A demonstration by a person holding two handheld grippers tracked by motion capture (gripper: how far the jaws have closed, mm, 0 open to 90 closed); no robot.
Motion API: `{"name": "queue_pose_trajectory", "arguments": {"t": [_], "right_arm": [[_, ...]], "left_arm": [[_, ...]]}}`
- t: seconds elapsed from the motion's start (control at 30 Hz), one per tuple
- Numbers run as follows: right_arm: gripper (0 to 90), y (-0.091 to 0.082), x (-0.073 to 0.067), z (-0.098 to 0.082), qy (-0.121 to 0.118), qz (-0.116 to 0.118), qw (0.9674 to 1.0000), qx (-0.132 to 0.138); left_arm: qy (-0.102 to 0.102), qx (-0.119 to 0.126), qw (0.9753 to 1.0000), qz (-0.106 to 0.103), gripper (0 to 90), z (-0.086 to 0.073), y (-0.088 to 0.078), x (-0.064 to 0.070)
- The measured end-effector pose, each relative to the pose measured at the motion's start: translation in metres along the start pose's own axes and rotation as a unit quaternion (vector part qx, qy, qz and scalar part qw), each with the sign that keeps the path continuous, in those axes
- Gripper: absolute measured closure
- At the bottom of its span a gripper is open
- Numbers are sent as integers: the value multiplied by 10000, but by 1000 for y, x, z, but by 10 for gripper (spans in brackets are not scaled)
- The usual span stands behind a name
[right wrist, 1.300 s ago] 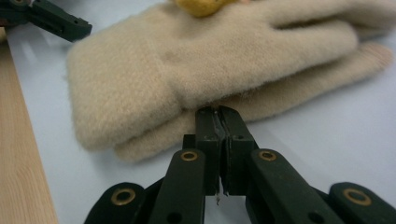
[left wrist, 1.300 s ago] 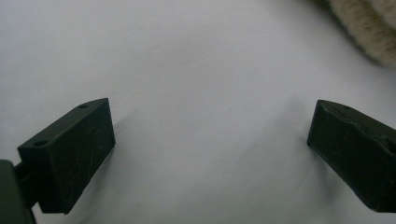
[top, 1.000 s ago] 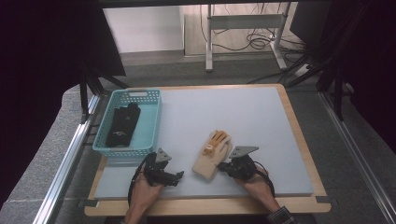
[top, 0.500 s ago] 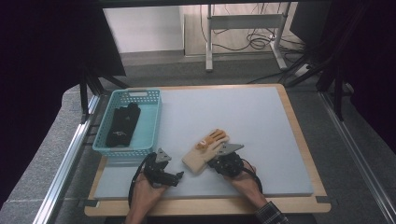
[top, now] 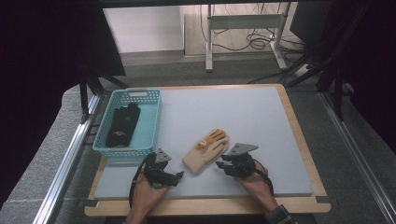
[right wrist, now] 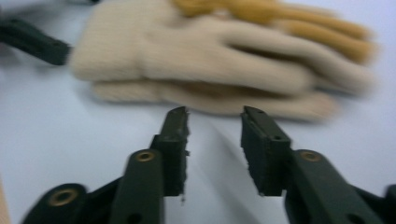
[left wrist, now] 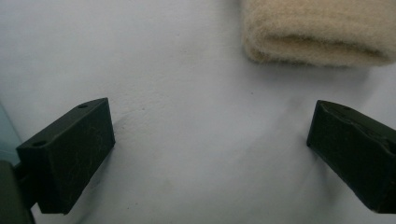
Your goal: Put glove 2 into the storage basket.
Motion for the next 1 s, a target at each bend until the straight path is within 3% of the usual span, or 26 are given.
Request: {"name": "queue_pose_trajectory", "arguments": {"t": [0.2, 0.37, 0.47, 0.63, 0.77, 1.0], "right_arm": [[380, -33, 35, -16, 277, -590, 9979, -3], [272, -54, 64, -34, 523, -1089, 9926, -114], [241, -61, 74, -40, 556, -1309, 9897, -165], [203, -61, 79, -49, 572, -1392, 9882, -283], [194, -61, 80, -49, 616, -1394, 9879, -289], [192, -61, 80, -50, 640, -1393, 9878, -277]], "left_arm": [[-8, -5, 10000, -8, 10, 0, 0, 0], [-11, -5, 10000, -13, 11, 0, 0, 0], [2, -2, 10000, -9, 13, 0, 0, 0], [81, -35, 9999, -95, 21, 0, -2, -1], [-28, 108, 9991, -407, 34, 8, -6, 0], [222, 126, 9971, -720, 30, 50, -3, 19]]}}
Point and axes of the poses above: each handheld gripper's, and its own axes: y roughly forward along the jaws, z roughly out of its top, x roughly to its right, the point moved 3 cm from there along y, roughly forward along the jaws, and after that the axes turned 6 degrees about x, right-handed, at the moved point
